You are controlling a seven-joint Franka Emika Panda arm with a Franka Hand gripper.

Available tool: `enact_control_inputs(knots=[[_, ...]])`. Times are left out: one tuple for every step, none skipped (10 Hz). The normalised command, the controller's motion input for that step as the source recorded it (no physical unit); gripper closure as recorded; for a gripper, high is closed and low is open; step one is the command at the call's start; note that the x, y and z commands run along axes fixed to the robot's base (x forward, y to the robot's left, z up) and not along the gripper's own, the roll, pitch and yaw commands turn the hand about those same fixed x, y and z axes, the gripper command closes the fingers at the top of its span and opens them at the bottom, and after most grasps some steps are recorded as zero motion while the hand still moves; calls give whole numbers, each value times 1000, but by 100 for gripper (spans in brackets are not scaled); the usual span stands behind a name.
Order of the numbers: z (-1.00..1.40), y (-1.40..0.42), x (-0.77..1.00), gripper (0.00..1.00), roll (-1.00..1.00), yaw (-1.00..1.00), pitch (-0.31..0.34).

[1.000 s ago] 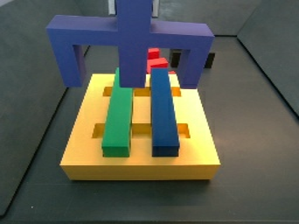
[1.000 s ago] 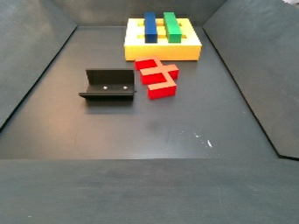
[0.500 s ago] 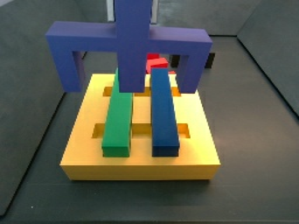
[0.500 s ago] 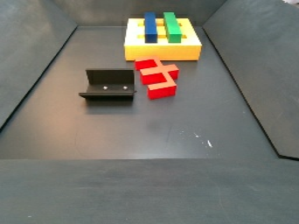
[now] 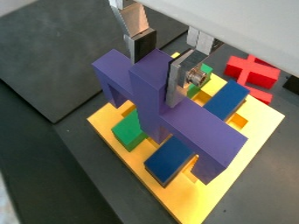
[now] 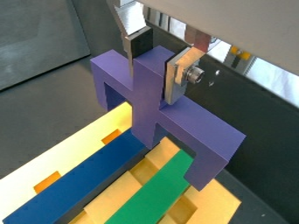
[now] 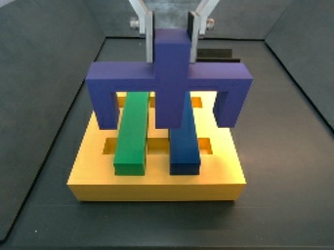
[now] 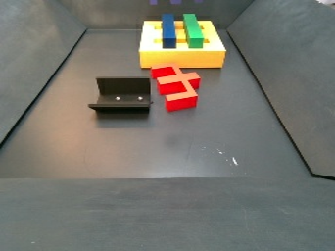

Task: Pick up the purple object. Move up. Place the purple object on the fixture. Regrasp the purple object. Move to above the board. Insert the purple object.
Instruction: Insert the purple object.

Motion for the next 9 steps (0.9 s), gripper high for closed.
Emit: enact_control_inputs(knots=[[-137,37,0,100,207,0,-154],[-80,0,0,100,143,43,-144],[-231,0,0,100,110,14,-174],[-300,0,0,100,76,0,-183],[-300,40,-63,100,14,0,-159],[-180,83,-149,100,0,0,-121],[0,106,-143,100,0,0,-77],[-143,60,-46,100,0,0,-133],[-203,14,0,100,0,0,-117]])
